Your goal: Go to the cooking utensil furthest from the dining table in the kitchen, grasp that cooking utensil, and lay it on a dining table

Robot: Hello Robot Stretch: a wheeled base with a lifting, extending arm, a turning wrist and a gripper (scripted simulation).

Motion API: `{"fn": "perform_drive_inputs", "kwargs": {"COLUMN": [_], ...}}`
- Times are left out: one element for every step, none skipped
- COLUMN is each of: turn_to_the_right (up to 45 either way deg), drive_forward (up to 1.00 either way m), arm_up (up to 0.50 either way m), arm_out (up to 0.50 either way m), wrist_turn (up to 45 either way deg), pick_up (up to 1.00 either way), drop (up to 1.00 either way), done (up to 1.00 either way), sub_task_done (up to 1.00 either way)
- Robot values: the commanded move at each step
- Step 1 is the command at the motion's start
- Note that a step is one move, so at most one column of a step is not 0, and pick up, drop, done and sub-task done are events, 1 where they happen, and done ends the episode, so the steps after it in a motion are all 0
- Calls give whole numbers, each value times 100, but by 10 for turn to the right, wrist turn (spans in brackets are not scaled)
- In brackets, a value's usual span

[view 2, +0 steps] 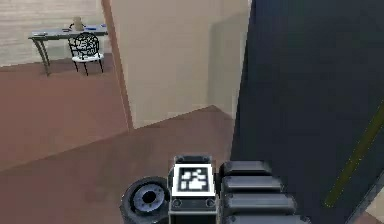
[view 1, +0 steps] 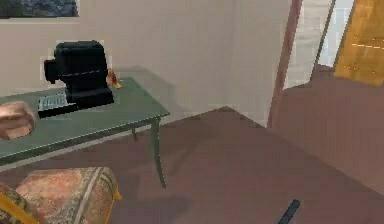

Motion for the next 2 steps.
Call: {"fn": "perform_drive_inputs", "kwargs": {"turn_to_the_right": [0,-450], "drive_forward": [75,0], "arm_up": [0,0], "arm_out": [0,0], "wrist_turn": [0,0], "pick_up": [0,0], "drop": [0,0], "done": [0,0], "sub_task_done": [0,0]}}
